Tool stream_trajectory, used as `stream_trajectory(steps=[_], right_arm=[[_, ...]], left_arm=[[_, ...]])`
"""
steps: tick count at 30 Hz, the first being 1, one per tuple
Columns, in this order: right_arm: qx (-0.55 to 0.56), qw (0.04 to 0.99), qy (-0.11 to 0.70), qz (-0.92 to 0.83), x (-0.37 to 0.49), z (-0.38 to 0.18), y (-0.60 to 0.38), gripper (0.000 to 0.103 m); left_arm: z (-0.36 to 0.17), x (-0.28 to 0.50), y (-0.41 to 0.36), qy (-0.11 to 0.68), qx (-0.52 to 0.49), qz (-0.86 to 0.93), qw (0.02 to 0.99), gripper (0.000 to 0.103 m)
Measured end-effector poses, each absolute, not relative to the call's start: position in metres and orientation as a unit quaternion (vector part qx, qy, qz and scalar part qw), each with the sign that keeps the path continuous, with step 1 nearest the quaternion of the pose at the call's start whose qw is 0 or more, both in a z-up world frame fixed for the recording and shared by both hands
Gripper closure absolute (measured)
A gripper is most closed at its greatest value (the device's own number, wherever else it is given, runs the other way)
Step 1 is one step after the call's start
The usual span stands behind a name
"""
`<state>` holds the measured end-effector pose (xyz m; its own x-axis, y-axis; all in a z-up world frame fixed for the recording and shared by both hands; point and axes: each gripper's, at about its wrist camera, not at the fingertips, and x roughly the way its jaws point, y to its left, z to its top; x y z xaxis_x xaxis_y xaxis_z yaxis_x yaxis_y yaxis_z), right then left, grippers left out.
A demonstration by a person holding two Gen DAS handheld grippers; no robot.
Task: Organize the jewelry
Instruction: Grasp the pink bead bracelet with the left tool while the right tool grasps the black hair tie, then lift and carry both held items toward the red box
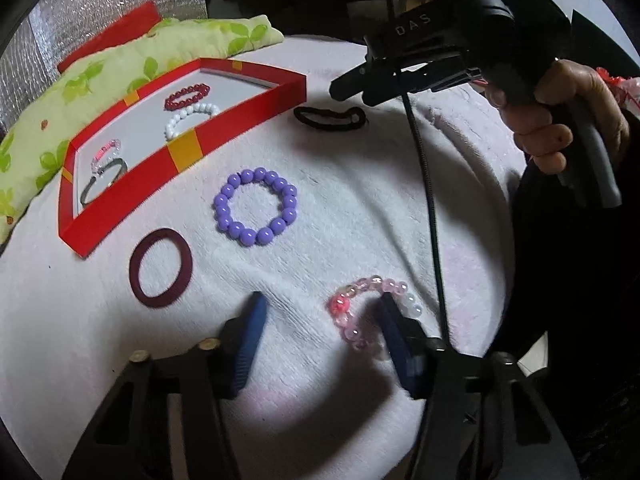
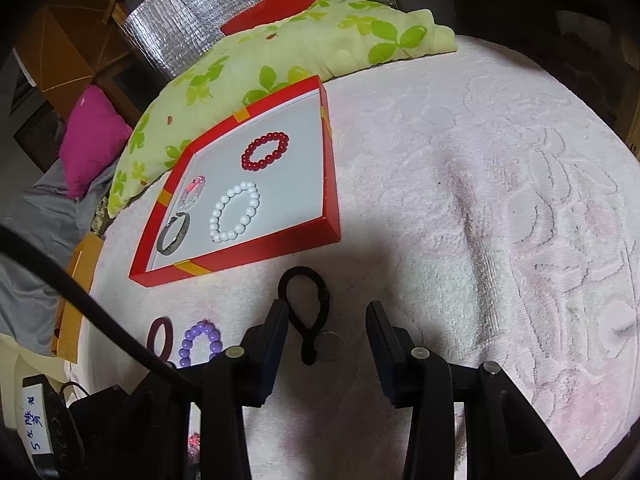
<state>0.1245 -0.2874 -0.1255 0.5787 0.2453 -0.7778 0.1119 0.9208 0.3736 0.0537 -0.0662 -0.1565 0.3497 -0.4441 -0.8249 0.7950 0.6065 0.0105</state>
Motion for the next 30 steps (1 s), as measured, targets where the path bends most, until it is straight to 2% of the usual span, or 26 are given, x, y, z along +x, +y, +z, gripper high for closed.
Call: stream_trajectory(steps=[1, 3, 5, 15, 16, 17, 18, 30], right_arm=[[0.196, 0.866, 0.458, 0.039, 0.125, -0.126, -0.287, 0.06], [0.195, 0.867, 0.456, 0.038, 0.125, -0.125, -0.286, 0.06], [0.191, 0.87, 0.454, 0.039, 0.126, -0.124, -0.283, 0.06], [0.128, 0.87, 0.476, 0.024, 0.138, -0.14, -0.256, 0.06], [0.11, 0.875, 0.471, 0.017, 0.137, -0.139, -0.252, 0.072], [0.09, 0.88, 0.466, 0.01, 0.137, -0.138, -0.248, 0.091], [0.079, 0.882, 0.465, 0.01, 0.136, -0.138, -0.246, 0.093], [0.157, 0.888, 0.429, 0.058, 0.127, -0.122, -0.263, 0.097]], left_arm=[[-0.156, 0.054, -0.066, 0.413, 0.209, -0.392, 0.795, 0.058], [-0.155, 0.054, -0.066, 0.407, 0.204, -0.396, 0.798, 0.08], [-0.156, 0.056, -0.067, 0.401, 0.207, -0.393, 0.801, 0.091], [-0.148, 0.073, -0.055, 0.383, 0.178, -0.35, 0.836, 0.091], [-0.147, 0.074, -0.053, 0.383, 0.172, -0.349, 0.838, 0.091], [-0.146, 0.075, -0.053, 0.383, 0.168, -0.35, 0.838, 0.091], [-0.144, 0.076, -0.051, 0.382, 0.163, -0.35, 0.84, 0.091], [-0.123, 0.087, -0.031, 0.356, 0.105, -0.353, 0.859, 0.094]])
